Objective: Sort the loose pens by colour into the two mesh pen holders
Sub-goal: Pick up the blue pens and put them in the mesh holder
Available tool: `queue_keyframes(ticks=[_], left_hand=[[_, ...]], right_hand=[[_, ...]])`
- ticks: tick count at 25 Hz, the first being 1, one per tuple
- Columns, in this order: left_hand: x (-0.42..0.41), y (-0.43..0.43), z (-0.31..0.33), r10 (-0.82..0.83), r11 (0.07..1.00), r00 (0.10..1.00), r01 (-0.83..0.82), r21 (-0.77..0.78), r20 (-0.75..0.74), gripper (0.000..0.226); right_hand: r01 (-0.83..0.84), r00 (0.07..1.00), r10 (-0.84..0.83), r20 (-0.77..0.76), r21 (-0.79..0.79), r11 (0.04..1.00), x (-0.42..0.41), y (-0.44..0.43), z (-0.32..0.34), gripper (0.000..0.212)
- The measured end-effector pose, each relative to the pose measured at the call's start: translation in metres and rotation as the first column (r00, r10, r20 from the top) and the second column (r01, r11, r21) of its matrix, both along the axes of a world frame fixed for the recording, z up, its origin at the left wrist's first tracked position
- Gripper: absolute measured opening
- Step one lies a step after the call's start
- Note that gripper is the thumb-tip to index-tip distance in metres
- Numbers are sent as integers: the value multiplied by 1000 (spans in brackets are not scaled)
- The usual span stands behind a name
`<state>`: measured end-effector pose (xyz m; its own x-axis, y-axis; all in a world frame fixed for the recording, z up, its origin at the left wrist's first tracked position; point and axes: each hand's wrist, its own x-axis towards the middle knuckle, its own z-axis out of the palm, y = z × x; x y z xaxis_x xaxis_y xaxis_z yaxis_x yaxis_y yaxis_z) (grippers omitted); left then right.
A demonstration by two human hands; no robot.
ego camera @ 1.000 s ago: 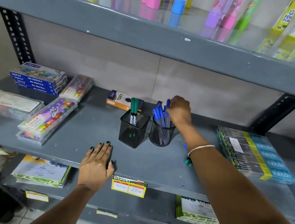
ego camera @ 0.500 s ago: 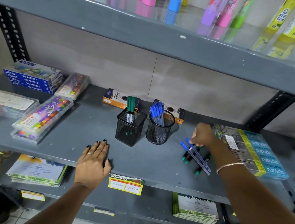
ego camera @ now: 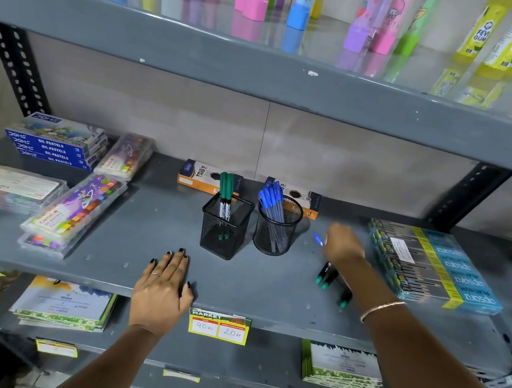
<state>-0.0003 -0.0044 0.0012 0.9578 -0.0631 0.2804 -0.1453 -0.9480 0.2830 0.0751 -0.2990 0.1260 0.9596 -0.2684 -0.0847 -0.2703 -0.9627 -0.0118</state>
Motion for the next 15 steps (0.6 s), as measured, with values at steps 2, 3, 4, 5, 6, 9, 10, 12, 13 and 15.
queue_keyframes(ticks=[2, 3, 4, 5, 6, 9, 10, 12, 13, 15], left_hand=[[0, 0, 1, 1, 1000, 1000, -1, 3, 2, 56], [0, -1, 1, 0, 1000, 1000, 0, 4, 2, 56], [1, 0, 0, -1, 1000, 1000, 1, 5, -1, 56], [0, 0, 0, -1, 1000, 1000, 1, 4, -4, 56], [0, 0, 0, 1, 1000, 1000, -1, 2, -5, 56], [1, 0, 0, -2, 1000, 1000, 2, -12, -9, 56], [1, 0, -1, -3, 1000, 1000, 3, -15, -9, 56], [0, 0, -1, -9, 1000, 1000, 9, -10, -9, 56], [0, -1, -1, -12, 1000, 1000, 12, -8, -9, 56], [1, 2, -4, -4, 1000, 1000, 4, -8, -22, 56]], right_hand=[[19, 971, -53, 232, 146, 989, 16, 10, 40, 21], [4, 939, -75, 336, 207, 978, 24, 18, 64, 25], [-41, 903, -77, 423, 263, 964, 32, 28, 83, 26], [-95, 865, -84, 494, 326, 941, 38, 39, 98, 24], [-140, 842, -91, 532, 378, 915, 44, 50, 105, 23], [-137, 902, -57, 428, 411, 901, 56, 75, 90, 25], [-118, 938, -27, 344, 392, 912, 59, 78, 77, 25], [-82, 979, 4, 202, 379, 922, 60, 80, 50, 19], [-79, 986, 17, 165, 375, 924, 58, 79, 41, 18], [-92, 992, 52, 113, 379, 921, 63, 78, 26, 17]])
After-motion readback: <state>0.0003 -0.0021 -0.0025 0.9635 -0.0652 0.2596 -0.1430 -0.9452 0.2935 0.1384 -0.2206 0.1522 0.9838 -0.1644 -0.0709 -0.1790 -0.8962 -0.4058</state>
